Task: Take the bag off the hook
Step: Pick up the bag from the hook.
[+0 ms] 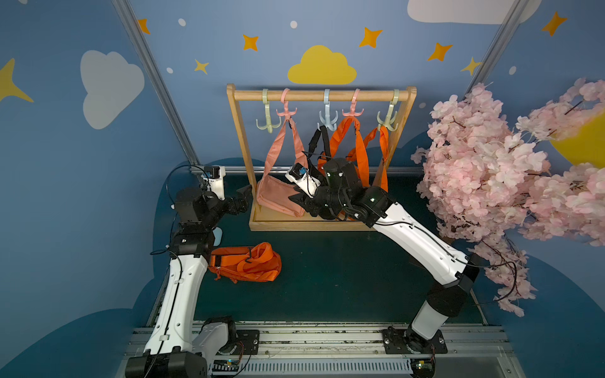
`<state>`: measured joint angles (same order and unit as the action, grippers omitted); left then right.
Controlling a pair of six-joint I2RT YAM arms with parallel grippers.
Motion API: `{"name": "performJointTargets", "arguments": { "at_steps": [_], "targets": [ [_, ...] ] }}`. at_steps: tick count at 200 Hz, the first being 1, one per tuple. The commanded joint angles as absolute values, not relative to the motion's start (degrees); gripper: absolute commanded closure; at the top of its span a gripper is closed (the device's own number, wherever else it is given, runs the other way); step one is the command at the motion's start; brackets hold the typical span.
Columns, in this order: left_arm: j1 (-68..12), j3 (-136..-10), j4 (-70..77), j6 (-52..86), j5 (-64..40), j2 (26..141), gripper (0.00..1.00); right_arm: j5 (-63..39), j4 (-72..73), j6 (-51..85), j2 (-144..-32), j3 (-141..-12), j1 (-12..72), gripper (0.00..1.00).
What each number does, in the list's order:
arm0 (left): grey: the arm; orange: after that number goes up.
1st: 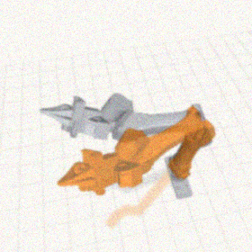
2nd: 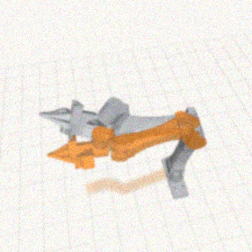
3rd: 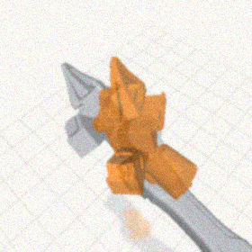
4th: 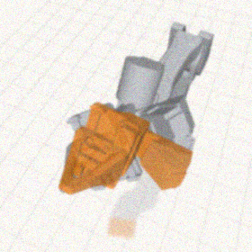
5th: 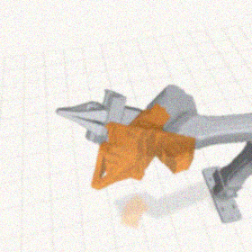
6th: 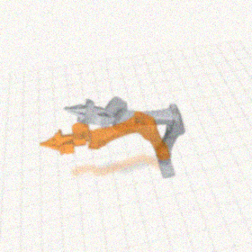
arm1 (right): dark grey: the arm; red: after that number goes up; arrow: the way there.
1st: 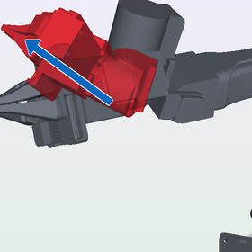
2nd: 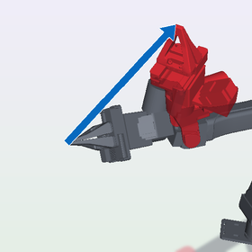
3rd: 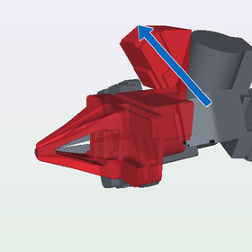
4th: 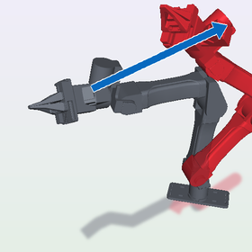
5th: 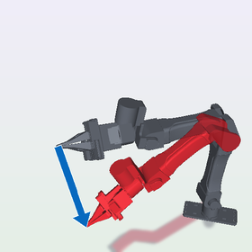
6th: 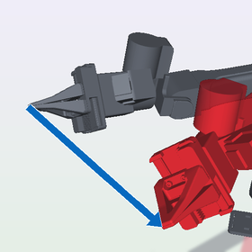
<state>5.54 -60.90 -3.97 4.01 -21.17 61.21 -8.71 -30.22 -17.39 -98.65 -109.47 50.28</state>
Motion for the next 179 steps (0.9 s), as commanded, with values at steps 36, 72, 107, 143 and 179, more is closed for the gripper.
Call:
{"name": "performJointTargets", "arguments": {
  "at_steps": [36, 72, 107, 143, 179],
  "targets": [
    [2.3, -69.0, -5.9, 0.5, -28.5, 66.9, 0.09, -5.0, -21.4, -21.2, -99.8, -110.2, 47.7, 0.60],
    [1.1, -71.4, -4.7, 0.7, -28.2, 70.8, 0.10, -3.6, -15.8, -19.0, -100.2, -108.1, 45.8, 0.58],
    [0.5, -76.3, -5.0, 0.0, -29.0, 74.9, 0.11, -3.9, -12.8, -17.9, -101.6, -108.2, 44.2, 0.56],
    [0.3, -80.2, -1.6, 0.4, -28.3, 80.3, 0.13, -4.5, -12.1, -18.0, -106.1, -113.3, 41.7, 0.52],
    [-1.4, -85.2, 0.0, -0.8, -30.5, 85.6, 0.14, -5.7, -10.4, -15.6, -110.3, -117.7, 39.8, 0.51]
  ]
}}
